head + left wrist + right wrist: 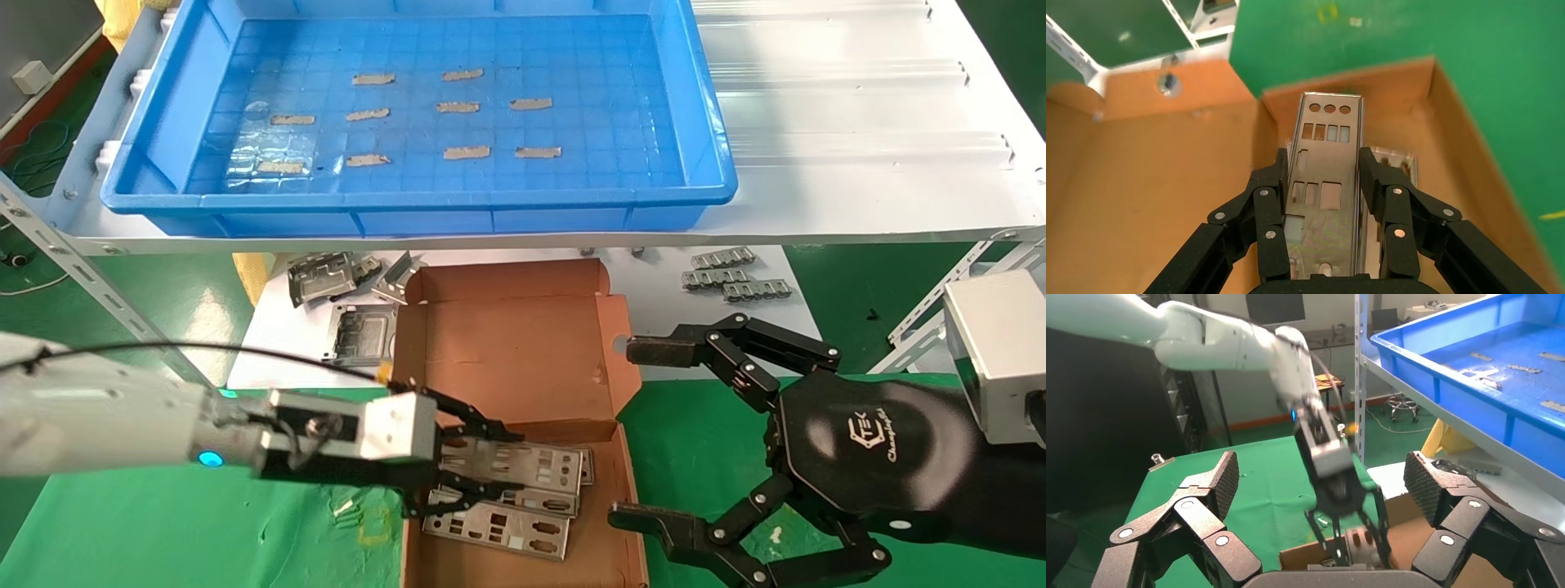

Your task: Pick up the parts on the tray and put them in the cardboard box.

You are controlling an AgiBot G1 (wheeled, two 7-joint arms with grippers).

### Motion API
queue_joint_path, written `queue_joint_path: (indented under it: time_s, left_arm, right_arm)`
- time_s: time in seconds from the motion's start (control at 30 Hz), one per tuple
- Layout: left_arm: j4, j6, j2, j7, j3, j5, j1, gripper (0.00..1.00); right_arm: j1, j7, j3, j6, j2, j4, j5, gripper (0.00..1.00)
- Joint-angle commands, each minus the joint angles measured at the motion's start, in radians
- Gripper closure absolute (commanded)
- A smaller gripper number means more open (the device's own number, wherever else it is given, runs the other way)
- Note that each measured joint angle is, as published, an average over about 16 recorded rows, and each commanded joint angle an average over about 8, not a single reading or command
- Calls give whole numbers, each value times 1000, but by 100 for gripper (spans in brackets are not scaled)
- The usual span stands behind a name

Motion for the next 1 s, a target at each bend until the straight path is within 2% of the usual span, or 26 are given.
queue_joint_path:
  time_s: [0.03,0.2,0.27,0.67,1.0]
  left_arm:
    - [34,-40,30,81,2,10,35,81]
    - [104,-44,58,211,4,19,48,19]
    - [137,-41,68,228,7,24,42,0]
    - [297,44,117,224,12,22,6,0]
    - [349,152,109,120,-1,-12,-38,0]
  right_arm:
    - [0,0,0,0,0,0,0,0]
    - [0,0,0,0,0,0,0,0]
    - [0,0,0,0,0,0,0,0]
    - [0,0,0,0,0,0,0,0]
    - [0,0,0,0,0,0,0,0]
